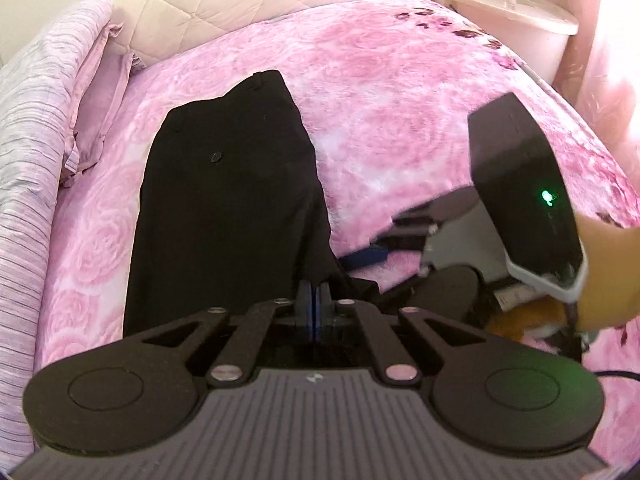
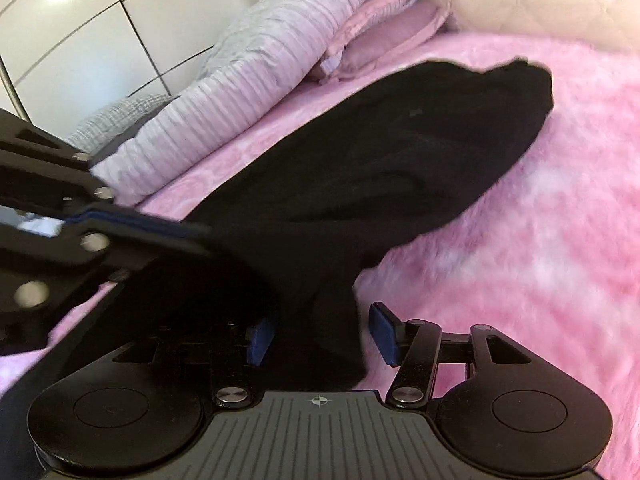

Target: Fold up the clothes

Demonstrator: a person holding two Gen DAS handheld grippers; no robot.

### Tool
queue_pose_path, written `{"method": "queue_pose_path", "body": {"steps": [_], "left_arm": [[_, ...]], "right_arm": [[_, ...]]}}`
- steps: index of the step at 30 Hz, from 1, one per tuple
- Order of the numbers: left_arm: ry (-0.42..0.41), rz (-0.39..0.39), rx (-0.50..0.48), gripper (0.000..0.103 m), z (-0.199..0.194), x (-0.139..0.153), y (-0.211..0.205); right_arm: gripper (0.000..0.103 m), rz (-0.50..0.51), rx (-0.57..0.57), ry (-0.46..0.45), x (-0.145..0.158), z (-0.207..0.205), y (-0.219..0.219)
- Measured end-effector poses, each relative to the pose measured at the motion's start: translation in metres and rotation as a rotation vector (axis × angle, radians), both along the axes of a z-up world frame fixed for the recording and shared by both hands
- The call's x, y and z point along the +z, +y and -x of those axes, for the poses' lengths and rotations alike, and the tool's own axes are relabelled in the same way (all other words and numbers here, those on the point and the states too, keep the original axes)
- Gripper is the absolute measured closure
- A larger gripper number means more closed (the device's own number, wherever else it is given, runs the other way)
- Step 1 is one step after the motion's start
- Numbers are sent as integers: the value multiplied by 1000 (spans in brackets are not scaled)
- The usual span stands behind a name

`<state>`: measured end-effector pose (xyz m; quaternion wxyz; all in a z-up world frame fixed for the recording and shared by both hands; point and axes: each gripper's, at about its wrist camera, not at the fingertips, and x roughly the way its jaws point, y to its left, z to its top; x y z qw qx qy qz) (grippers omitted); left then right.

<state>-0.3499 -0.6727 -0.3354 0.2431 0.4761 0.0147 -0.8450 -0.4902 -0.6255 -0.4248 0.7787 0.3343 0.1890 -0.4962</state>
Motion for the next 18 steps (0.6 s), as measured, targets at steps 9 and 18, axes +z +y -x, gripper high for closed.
{"method": "queue_pose_path", "body": {"steps": [9,18], "left_arm": [[-118,25,-196,102,23,-43,49],[-99,22,-131,93,17,-46,56]], "right_arm": [[48,-76,-138,11,5,60,37],[48,-57,-33,23,21,64,44]]}}
